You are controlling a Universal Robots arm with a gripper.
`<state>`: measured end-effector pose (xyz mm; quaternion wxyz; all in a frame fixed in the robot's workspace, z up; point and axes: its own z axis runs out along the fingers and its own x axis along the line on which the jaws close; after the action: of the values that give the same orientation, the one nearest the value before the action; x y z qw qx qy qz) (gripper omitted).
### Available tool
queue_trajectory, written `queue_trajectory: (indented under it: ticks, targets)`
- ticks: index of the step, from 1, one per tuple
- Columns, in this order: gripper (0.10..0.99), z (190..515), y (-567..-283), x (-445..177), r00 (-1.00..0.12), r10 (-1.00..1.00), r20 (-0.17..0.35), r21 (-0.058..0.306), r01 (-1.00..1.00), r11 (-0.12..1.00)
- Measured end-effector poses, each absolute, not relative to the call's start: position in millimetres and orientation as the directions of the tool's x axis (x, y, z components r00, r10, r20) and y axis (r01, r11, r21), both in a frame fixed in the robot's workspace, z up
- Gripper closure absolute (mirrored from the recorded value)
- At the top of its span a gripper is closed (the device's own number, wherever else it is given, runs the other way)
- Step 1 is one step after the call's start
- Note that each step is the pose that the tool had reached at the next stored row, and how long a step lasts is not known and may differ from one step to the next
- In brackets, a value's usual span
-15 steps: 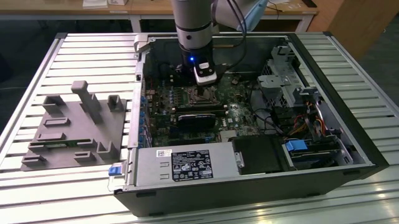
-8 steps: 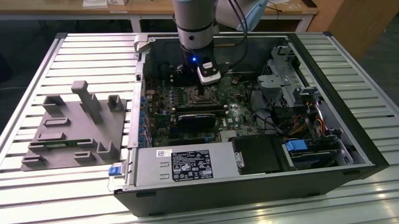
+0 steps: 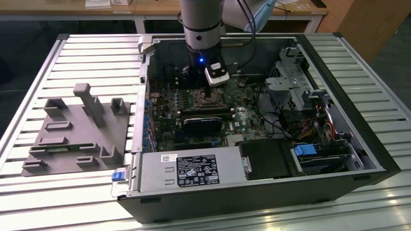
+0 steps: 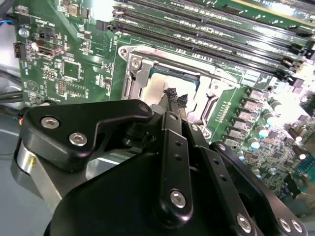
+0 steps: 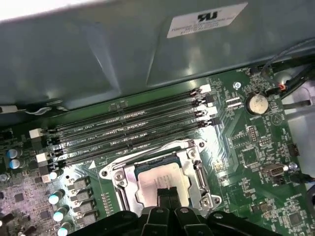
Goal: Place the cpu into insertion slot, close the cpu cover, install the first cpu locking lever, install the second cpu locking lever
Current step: 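Install the first cpu locking lever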
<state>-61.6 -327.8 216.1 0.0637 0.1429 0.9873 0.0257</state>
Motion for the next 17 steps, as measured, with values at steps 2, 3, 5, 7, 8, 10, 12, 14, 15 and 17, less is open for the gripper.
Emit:
queue_trajectory:
  ticks: [2, 3, 5, 7, 8, 10, 12, 14, 15, 17]
  targets:
    - [0.984, 222, -328, -62, -0.951, 0.285, -0.118, 0.069, 0.279, 0.958]
    - [0.984, 225, -328, -62, -0.951, 0.285, -0.118, 0.069, 0.279, 0.958]
    - [0.984, 231, -328, -62, -0.951, 0.285, -0.118, 0.069, 0.279, 0.958]
    - [0.984, 237, -328, -62, -0.951, 0.285, -0.118, 0.069, 0.279, 0.958]
    - [0.984, 239, -328, -62, -0.951, 0.285, -0.118, 0.069, 0.279, 0.958]
    - [0.984, 241, -328, -62, -0.951, 0.285, -0.118, 0.07, 0.279, 0.958]
    - [0.984, 241, -328, -62, -0.951, 0.286, -0.118, 0.07, 0.279, 0.958]
    - [0.984, 241, -328, -62, -0.951, 0.286, -0.118, 0.07, 0.279, 0.958]
    - [0.984, 241, -328, -62, -0.951, 0.285, -0.118, 0.07, 0.279, 0.958]
    - [0.984, 241, -328, -58, -0.952, 0.285, -0.109, 0.067, 0.279, 0.958]
